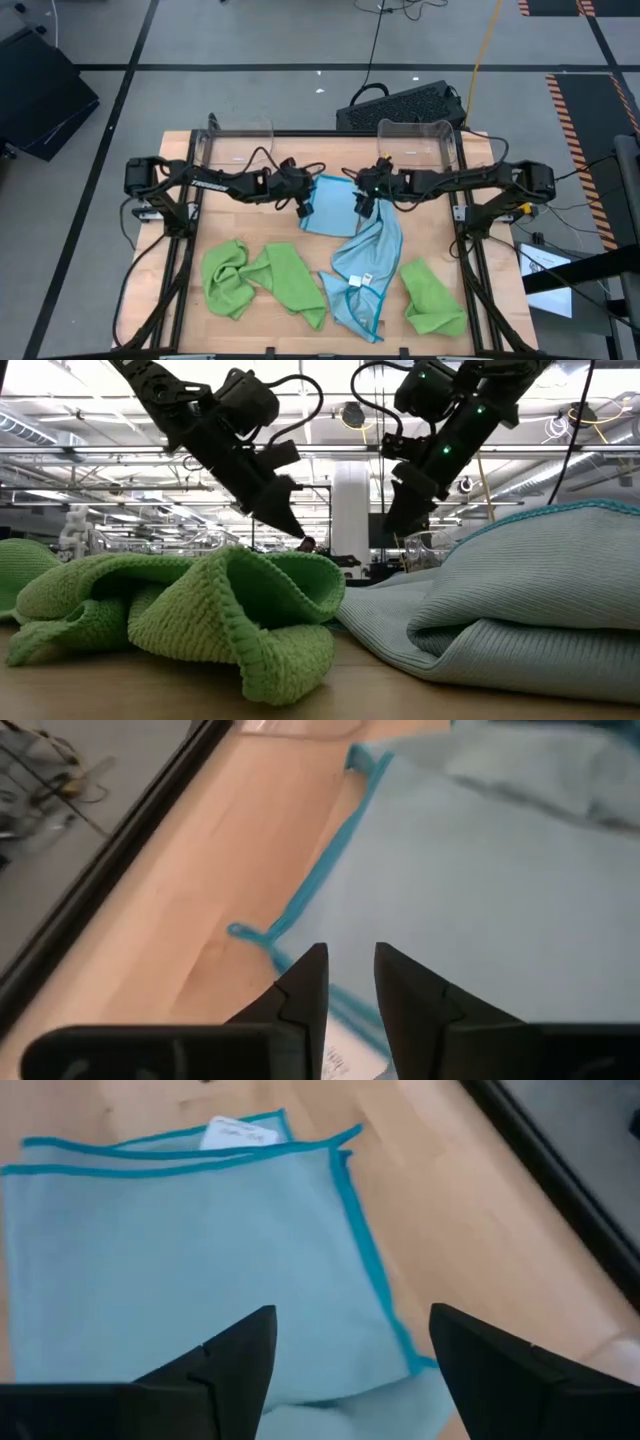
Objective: Fold microfiber towels
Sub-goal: Fold the top left blue microfiber cloth
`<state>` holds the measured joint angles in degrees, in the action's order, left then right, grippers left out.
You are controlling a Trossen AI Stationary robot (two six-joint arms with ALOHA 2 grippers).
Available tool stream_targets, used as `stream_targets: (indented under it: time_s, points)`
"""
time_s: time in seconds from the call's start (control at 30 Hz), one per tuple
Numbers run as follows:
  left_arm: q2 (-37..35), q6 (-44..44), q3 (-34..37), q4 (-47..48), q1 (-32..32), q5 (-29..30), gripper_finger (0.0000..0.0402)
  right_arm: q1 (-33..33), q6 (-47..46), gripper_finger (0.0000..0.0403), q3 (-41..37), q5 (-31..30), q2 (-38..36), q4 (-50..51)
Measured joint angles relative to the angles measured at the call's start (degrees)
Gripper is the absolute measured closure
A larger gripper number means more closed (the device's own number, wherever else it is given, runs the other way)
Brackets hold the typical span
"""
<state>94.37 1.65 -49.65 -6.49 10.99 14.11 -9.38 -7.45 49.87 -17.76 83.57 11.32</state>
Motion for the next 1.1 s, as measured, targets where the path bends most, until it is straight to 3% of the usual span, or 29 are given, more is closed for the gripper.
stream_targets:
  time_s: [0.2, 0.4, 0.53, 0.9, 1.1]
  points:
    - [0.9, -6.4, -5.9, 3.4, 4.5, -7.8, 0.0297, 2.3, 0.4, 0.0161, 0.0, -0.2, 0.0, 0.2]
    - [6.2, -10.2, -13.0, 14.1, 9.4, -9.6, 0.0204, 1.9, 5.7, 0.0173, 0.0, -2.3, 0.0, -0.4]
    - [10.5, -13.9, -16.6, 17.2, 10.7, -11.8, 0.0164, 1.4, 7.7, 0.0182, 0.0, -5.0, 0.0, -0.4]
    - [17.5, -21.8, -20.1, 18.4, 12.9, -11.1, 0.0153, 1.5, 10.4, 0.0191, 0.0, -4.7, -1.5, -0.1]
    - [18.6, -24.8, -20.1, 18.1, 13.5, -14.0, 0.0153, 1.5, 11.4, 0.0191, 0.0, -4.7, -3.4, -0.4]
